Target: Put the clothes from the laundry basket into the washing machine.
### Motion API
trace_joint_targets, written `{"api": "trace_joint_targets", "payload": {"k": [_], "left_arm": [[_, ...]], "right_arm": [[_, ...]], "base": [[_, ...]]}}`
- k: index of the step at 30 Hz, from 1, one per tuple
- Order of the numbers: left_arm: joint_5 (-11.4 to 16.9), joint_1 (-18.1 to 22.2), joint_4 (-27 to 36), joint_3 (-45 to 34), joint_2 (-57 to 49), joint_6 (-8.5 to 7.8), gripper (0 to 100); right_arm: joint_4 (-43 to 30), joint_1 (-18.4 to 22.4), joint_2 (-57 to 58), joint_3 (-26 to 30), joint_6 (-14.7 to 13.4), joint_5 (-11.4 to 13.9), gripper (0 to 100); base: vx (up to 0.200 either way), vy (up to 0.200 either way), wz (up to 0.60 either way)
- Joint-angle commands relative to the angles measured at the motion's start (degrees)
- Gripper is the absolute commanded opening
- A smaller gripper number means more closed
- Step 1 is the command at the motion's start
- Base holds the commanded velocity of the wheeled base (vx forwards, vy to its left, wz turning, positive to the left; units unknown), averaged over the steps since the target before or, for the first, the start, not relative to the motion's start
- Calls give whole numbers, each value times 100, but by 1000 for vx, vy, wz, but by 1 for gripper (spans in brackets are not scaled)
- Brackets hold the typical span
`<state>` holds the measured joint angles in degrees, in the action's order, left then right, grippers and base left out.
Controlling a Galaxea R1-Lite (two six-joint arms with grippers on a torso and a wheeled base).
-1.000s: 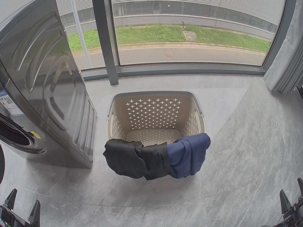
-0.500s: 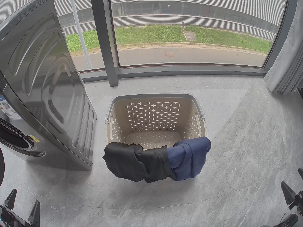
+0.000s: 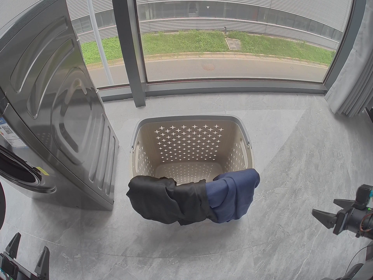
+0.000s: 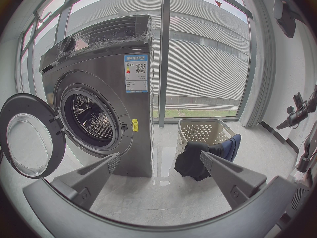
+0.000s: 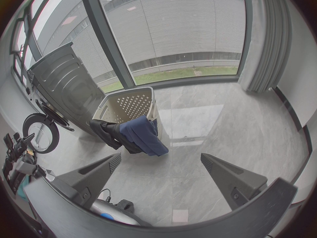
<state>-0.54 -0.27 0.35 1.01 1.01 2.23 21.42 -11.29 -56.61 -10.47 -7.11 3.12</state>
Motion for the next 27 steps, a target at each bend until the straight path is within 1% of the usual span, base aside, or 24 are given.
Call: {"api": "trace_joint_targets", "payload": {"k": [1, 3, 4, 5, 11, 12, 15, 17, 19, 22, 25, 27], "left_arm": [[1, 0, 0, -84, -57, 5, 100], [1, 0, 0, -84, -48, 5, 100], [1, 0, 0, -84, -48, 5, 100], [1, 0, 0, -84, -48, 5, 100], [1, 0, 0, -84, -48, 5, 100], [1, 0, 0, -84, -48, 5, 100], [1, 0, 0, -84, -48, 14, 100], [1, 0, 0, -84, -48, 14, 100], [1, 0, 0, -84, -48, 14, 100], [1, 0, 0, -84, -48, 14, 100], [1, 0, 0, -84, -48, 14, 100], [1, 0, 0, -84, -48, 14, 100]], "right_arm": [[1945, -1042, -3550, -412, -678, -426, 100], [1945, -1042, -3550, -412, -678, -426, 100], [1954, -1156, -3910, -746, -678, -637, 100], [1963, -1174, -4059, -851, -687, -646, 100], [1971, -1183, -4429, -1115, -696, -637, 100], [1980, -1183, -4657, -1256, -713, -628, 100], [2112, -1200, -4912, -1449, -713, -628, 100], [2191, -1253, -5009, -1528, -704, -628, 100], [2297, -1394, -5176, -1669, -704, -637, 100], [2341, -1446, -5281, -1765, -713, -637, 100], [2341, -1508, -5466, -1924, -775, -637, 100], [2341, -1543, -5650, -2134, -898, -637, 100]], "base": [[0, 0, 0], [0, 0, 0], [0, 0, 0], [0, 0, 0], [0, 0, 0], [0, 0, 0], [0, 0, 0], [0, 0, 0], [0, 0, 0], [0, 0, 0], [0, 0, 0], [0, 0, 0]]}}
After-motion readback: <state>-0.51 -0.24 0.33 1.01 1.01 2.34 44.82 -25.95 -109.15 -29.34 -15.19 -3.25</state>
